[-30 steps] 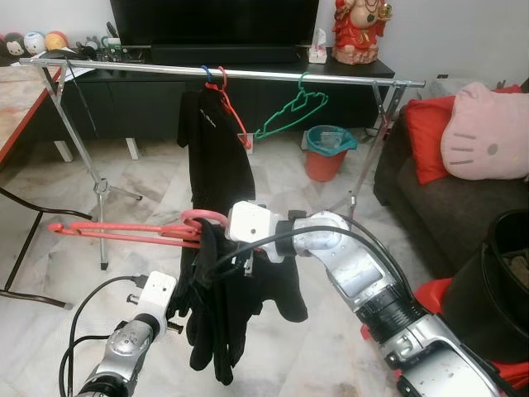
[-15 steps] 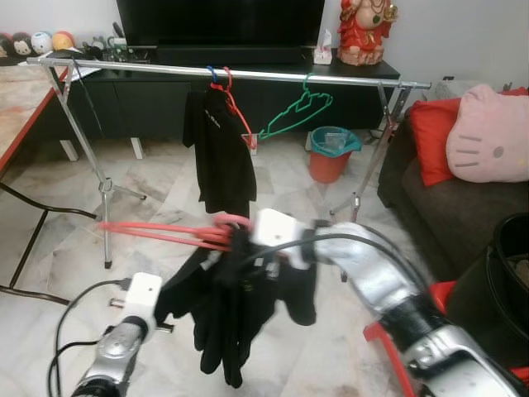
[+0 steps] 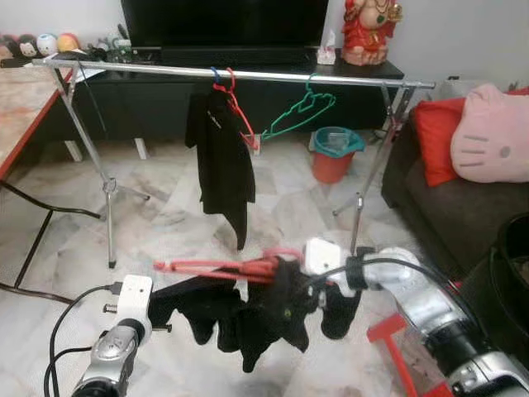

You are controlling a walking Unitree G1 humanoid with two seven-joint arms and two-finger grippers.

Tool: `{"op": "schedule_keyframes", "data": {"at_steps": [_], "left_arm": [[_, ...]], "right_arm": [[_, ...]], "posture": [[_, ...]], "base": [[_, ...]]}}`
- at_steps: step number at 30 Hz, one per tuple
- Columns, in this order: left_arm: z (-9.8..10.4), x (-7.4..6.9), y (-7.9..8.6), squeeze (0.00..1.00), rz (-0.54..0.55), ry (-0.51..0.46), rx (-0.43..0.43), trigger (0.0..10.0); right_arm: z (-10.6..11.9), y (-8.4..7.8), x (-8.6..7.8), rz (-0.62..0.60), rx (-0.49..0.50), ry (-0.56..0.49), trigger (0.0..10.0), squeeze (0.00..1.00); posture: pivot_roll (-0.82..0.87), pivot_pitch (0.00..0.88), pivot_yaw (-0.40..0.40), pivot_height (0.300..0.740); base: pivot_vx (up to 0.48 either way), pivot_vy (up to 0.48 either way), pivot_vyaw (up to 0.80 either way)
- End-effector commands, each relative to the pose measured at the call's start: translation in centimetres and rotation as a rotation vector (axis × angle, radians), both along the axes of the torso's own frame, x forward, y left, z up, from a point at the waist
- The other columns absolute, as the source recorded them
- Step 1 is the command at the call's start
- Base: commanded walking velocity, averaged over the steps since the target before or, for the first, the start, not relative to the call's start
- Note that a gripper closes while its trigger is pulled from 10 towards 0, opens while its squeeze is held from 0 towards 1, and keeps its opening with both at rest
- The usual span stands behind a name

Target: Hang hanger

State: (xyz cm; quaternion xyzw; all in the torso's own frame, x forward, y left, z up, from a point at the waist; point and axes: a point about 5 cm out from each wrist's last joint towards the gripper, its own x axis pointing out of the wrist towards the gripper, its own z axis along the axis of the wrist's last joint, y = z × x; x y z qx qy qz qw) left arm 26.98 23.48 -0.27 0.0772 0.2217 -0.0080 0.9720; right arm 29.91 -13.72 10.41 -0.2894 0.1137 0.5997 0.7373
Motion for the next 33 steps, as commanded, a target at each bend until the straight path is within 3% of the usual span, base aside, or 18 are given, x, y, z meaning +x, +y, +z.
{"op": "schedule_keyframes", "data": {"at_steps": [1, 6, 9, 13, 16, 22, 33], "left_arm": [[-0.1, -0.4, 1.3, 0.0, 0.051, 0.021, -0.003, 10.0], [0.0, -0.3, 1.4, 0.0, 0.044, 0.023, -0.006, 10.0], [0.1, -0.2, 1.3, 0.0, 0.039, 0.022, -0.008, 10.0], [0.2, -0.1, 1.4, 0.0, 0.039, 0.02, -0.008, 10.0], [0.2, -0.1, 1.4, 0.0, 0.041, 0.018, -0.01, 10.0], [0.2, -0.2, 1.4, 0.0, 0.044, 0.02, -0.013, 10.0], [0.3, 0.0, 1.3, 0.0, 0.037, 0.013, -0.023, 10.0]], "right_arm": [[0.8, -0.7, 0.1, 0.01, -0.009, -0.04, 0.0, 0.0], [0.5, -1.2, -0.1, 0.041, -0.076, -0.044, 0.0, 0.0], [-0.2, -2.2, 0.0, 0.069, -0.233, -0.082, 0.0, 0.0], [-0.1, -2.0, 0.0, 0.075, -0.229, -0.08, 0.0, 0.0], [-0.5, -2.4, 0.6, 0.054, -0.331, -0.143, 0.0, 0.0], [-0.5, -1.9, 0.9, 0.037, -0.332, -0.18, 0.0, 0.0], [-1.3, -1.1, 1.6, 0.009, -0.467, -0.283, 0.0, 0.0]], "posture": [[0.03, 0.0, -0.009, 0.74], [0.03, 0.0, -0.002, 0.74], [0.03, 0.0, -0.002, 0.74], [0.03, 0.0, -0.004, 0.74], [0.03, 0.0, -0.005, 0.74], [0.04, 0.0, -0.009, 0.74], [0.04, 0.0, -0.009, 0.74]], "base": [[0.0, 0.0, 0.0], [0.0, 0.0, 0.0], [0.0, 0.0, 0.0], [0.0, 0.0, 0.0], [0.0, 0.0, 0.0], [0.0, 0.0, 0.0], [0.0, 0.0, 0.0]]}}
